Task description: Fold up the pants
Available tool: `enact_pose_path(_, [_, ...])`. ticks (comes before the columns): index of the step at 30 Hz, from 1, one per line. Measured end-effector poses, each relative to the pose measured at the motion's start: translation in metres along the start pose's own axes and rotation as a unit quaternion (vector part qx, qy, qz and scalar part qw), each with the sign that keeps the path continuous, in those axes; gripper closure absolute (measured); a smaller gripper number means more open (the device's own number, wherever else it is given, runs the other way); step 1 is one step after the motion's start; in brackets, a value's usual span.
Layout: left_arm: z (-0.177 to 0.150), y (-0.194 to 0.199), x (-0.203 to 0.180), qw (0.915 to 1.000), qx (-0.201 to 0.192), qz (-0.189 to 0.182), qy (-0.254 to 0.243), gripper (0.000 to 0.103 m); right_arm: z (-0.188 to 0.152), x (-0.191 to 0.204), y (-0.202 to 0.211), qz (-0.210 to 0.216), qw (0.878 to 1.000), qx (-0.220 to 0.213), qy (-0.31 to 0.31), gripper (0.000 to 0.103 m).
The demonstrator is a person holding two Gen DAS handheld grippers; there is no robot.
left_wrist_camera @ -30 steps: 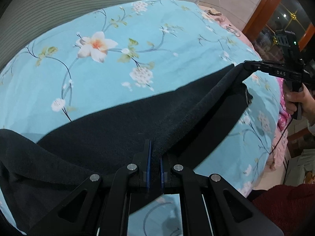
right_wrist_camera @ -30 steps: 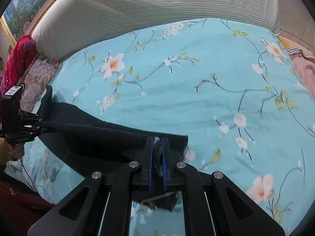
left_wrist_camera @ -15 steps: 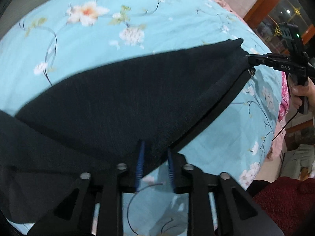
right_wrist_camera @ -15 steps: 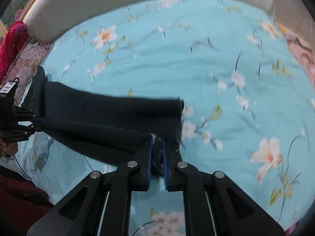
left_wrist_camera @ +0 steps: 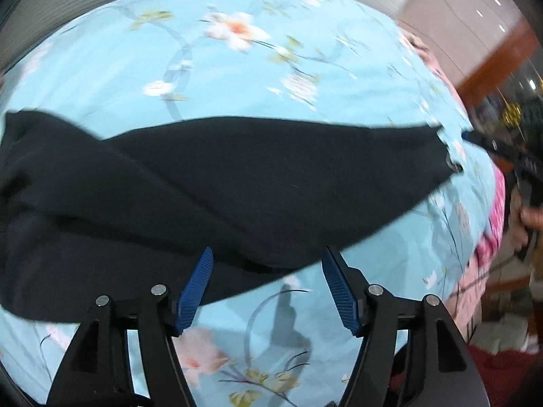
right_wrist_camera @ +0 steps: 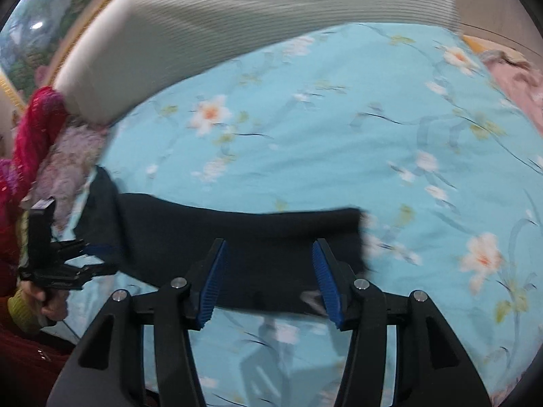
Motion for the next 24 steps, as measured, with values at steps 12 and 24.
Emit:
enact_pose_path(12, [0.007, 0.037, 0.139, 0.9705, 0.031, 0.109, 0.213, 0.029, -0.039, 0.125, -0.083, 0.105, 0.987, 0.104, 0.069, 0.05])
enact_pose_path(24, [0.054, 0.01, 0.232, 0.9378, 0.115, 0.16, 0.286, 0.027, -0.075, 0.238, -0.161, 0.169, 0.952, 0.197, 0.161, 0.05])
Point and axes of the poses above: each gripper's, at about its wrist camera, not at the fingertips, and y roughly against the way its jaws point, x to its left, z to its top, the point moved 6 cm from there along -y, roughly the way its jaws point, and after that the axes turned 15 degrees about -y, right-handed, at the moved point
